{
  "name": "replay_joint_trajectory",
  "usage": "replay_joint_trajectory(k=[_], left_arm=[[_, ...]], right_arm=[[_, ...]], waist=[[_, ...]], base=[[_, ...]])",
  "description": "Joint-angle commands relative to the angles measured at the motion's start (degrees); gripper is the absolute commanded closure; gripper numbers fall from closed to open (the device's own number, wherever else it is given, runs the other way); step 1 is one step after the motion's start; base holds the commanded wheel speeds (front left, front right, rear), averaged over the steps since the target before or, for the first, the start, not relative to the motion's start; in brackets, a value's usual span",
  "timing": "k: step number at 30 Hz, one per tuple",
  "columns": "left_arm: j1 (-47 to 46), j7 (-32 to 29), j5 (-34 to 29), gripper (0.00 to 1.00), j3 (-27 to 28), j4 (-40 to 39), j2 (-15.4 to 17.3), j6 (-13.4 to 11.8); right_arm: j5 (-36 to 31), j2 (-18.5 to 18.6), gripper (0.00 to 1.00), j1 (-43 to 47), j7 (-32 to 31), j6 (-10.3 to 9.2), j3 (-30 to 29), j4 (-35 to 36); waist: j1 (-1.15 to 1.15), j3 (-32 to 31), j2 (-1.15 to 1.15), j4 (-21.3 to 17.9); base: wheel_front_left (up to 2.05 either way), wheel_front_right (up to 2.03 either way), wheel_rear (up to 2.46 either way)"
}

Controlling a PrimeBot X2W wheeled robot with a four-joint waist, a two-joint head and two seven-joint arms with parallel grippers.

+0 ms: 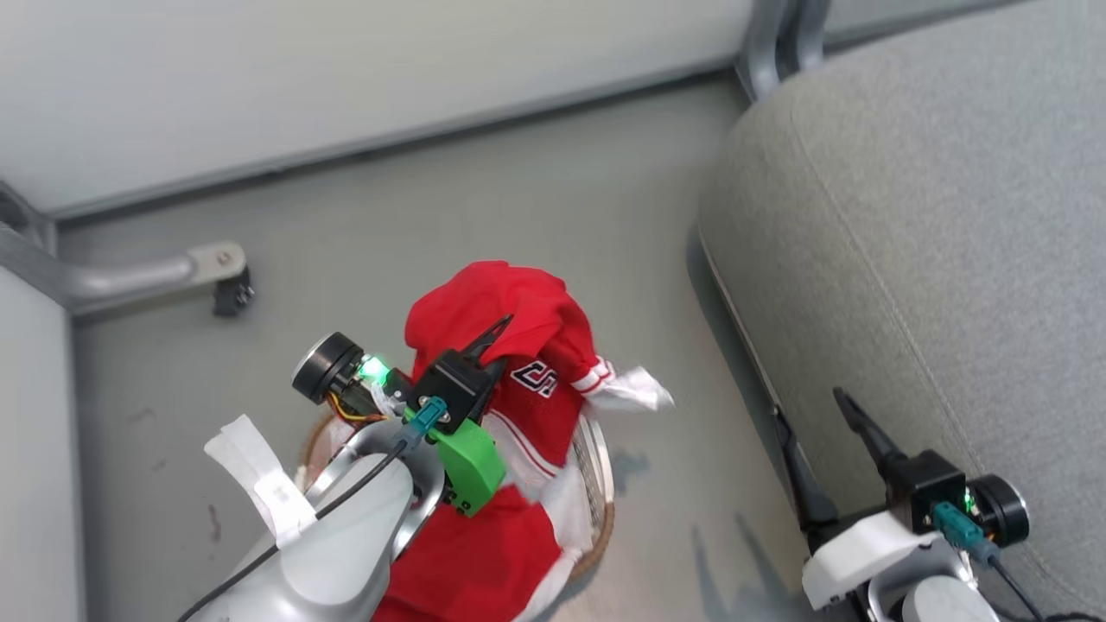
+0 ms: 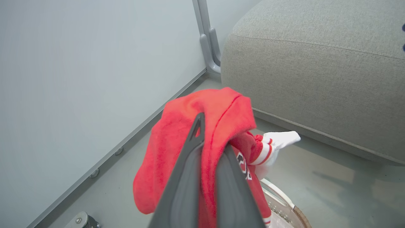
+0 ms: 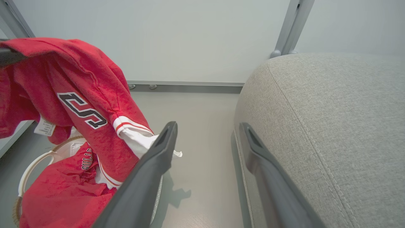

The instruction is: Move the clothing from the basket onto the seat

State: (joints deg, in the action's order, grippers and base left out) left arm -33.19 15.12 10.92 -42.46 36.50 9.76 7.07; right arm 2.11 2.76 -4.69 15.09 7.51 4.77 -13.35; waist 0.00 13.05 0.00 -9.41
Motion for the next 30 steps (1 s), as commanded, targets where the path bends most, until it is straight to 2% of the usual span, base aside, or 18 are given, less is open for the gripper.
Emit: replay_joint_trajectory(k=[1, 6, 14, 23, 30], left_arm=[[-0.3, 0.0, -0.2, 1.00, -0.2, -0.6, 0.3, 0.2], [-3.9, 0.1, -1.0, 1.00, -0.9, -2.6, 1.6, 0.4], [-11.2, 0.0, -2.0, 1.00, -3.3, -4.6, 3.3, 0.5], [-17.2, 0.0, 0.6, 1.00, -6.5, -3.4, 3.5, 0.5], [-20.9, 0.0, 2.1, 1.00, -9.1, -2.5, 2.1, 0.5]], right_arm=[[0.2, 0.2, 0.00, 1.6, 0.1, -0.04, 0.2, -0.3], [0.3, 0.2, 0.00, 3.3, 0.1, -0.04, 1.3, -0.7], [0.0, 0.2, 0.00, 2.7, 0.1, -0.04, 2.8, -0.5], [0.7, 0.2, 0.00, 1.5, 0.1, -0.04, 7.1, 1.4], [-0.1, 0.2, 0.00, 0.0, 0.1, -0.04, 12.0, 1.9]], waist=[[0.00, -9.4, 0.00, 3.8], [0.00, -12.9, 0.00, 4.0], [0.00, -15.0, 0.00, 3.8], [0.00, -16.1, 0.00, 4.1], [0.00, -16.2, 0.00, 5.1]], base=[[0.00, 0.00, 0.00], [0.00, 0.00, 0.00], [0.00, 0.00, 0.00], [0.00, 0.00, 0.00], [0.00, 0.00, 0.00]])
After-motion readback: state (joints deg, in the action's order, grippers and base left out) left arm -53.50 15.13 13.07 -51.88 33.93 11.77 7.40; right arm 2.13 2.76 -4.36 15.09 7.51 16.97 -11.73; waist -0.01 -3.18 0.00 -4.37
